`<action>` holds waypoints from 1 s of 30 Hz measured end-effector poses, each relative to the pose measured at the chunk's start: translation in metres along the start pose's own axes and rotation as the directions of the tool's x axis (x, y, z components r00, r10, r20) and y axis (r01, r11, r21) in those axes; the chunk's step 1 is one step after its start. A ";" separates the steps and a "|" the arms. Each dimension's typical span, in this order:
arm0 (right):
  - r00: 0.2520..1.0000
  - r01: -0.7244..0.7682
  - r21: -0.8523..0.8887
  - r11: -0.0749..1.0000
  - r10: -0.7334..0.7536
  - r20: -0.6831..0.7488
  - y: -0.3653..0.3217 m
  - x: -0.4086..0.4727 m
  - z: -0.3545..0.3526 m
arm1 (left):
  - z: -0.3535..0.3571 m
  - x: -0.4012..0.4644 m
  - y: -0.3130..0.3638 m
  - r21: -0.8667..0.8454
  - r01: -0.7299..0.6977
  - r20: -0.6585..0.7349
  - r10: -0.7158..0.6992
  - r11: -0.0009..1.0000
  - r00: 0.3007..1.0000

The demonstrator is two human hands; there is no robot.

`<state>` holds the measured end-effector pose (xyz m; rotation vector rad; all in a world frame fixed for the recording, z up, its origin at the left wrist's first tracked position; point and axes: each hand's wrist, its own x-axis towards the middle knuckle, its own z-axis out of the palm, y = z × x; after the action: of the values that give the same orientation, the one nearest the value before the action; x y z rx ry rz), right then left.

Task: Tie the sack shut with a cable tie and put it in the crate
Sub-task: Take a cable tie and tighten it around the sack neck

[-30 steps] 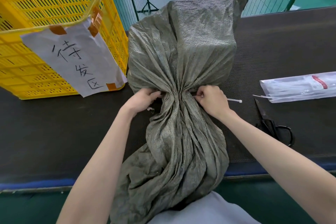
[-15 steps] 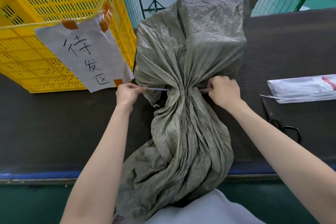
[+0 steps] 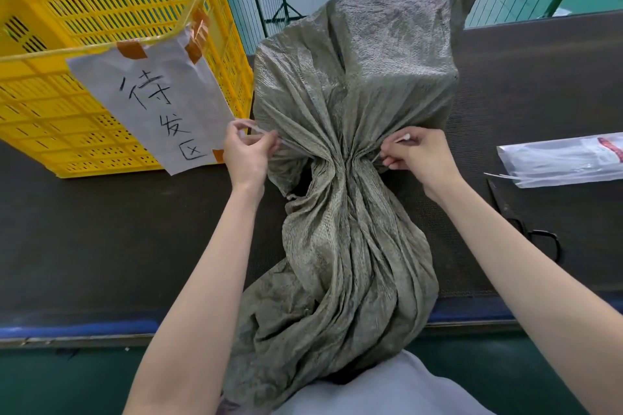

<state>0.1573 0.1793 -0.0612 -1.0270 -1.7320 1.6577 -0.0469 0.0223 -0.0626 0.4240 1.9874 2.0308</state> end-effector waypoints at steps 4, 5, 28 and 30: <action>0.980 0.192 -0.094 0.977 -0.196 -0.028 0.000 -0.001 0.008 | 0.014 -0.004 0.004 0.057 -0.158 0.119 0.150 0.986 0.981; 0.968 0.245 -0.140 0.959 -0.251 -0.029 -0.001 -0.001 0.010 | 0.018 -0.006 0.007 0.061 -0.184 0.148 0.174 0.981 0.974; 0.935 0.246 0.342 0.907 -0.315 0.162 -0.004 0.038 0.033 | 0.057 0.012 0.017 0.094 -0.189 0.573 0.102 0.978 0.813; 0.942 0.201 0.389 0.899 -0.287 0.176 -0.005 0.039 0.032 | 0.057 0.011 0.019 0.104 -0.178 0.606 0.079 0.979 0.791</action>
<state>0.1081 0.1921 -0.0647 -0.4371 -1.5279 1.8916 -0.0352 0.0786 -0.0426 1.1139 1.7369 1.5261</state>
